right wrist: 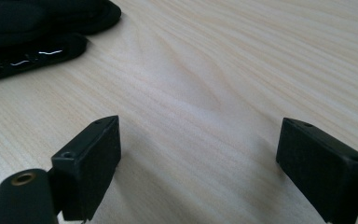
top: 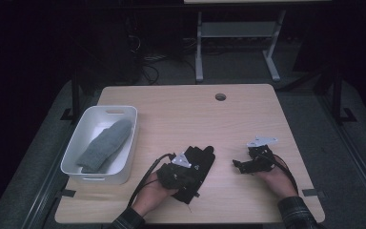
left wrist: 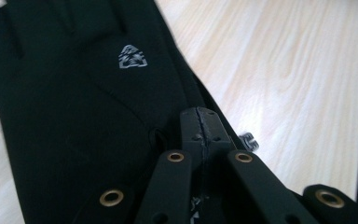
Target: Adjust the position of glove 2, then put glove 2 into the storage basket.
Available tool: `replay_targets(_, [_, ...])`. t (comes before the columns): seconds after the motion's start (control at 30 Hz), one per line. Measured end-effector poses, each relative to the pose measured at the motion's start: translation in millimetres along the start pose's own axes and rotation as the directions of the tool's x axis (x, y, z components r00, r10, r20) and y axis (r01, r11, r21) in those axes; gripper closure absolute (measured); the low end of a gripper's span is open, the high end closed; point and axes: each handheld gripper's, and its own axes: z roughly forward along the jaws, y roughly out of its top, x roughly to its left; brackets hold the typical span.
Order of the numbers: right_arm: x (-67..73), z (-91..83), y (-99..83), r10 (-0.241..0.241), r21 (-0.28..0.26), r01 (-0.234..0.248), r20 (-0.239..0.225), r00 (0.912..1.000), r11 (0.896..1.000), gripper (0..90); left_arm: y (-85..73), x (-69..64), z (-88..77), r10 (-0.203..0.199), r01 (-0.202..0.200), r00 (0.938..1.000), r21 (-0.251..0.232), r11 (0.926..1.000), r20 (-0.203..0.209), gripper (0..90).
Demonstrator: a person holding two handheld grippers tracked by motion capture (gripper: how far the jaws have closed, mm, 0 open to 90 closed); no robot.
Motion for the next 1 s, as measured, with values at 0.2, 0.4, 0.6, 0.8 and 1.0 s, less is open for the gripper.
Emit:
replay_targets(0.2, [-0.3,2.4,-0.1,0.007,-0.010,-0.007,-0.005,1.0000,1.000,10.9,-7.5,13.1,-9.1,-0.026,0.027,0.9988,0.011,0.9996,-0.042,89.3])
replay_targets(0.4, [1.0,5.2,-1.0,0.014,-0.028,-0.014,-0.008,0.9999,1.000,7.7,-10.0,21.5,-13.8,-0.022,0.024,0.9970,0.025,0.9994,-0.075,89.3])
replay_targets(0.6, [0.7,5.4,-1.5,0.008,-0.030,-0.008,-0.011,0.9999,1.000,7.7,-5.9,23.0,-20.7,-0.022,0.022,0.9977,0.008,0.9997,-0.064,84.4])
replay_targets(0.8, [0.7,5.3,-1.6,0.007,-0.030,-0.007,-0.012,0.9999,1.000,7.7,4.9,27.6,-26.8,-0.025,0.021,0.9942,-0.040,0.9990,-0.105,55.5])
replay_targets(1.0, [0.7,5.3,-1.6,0.007,-0.030,-0.007,-0.012,0.9999,1.000,7.7,15.5,39.4,-24.5,-0.010,0.004,0.9946,-0.056,0.9984,-0.103,30.1])
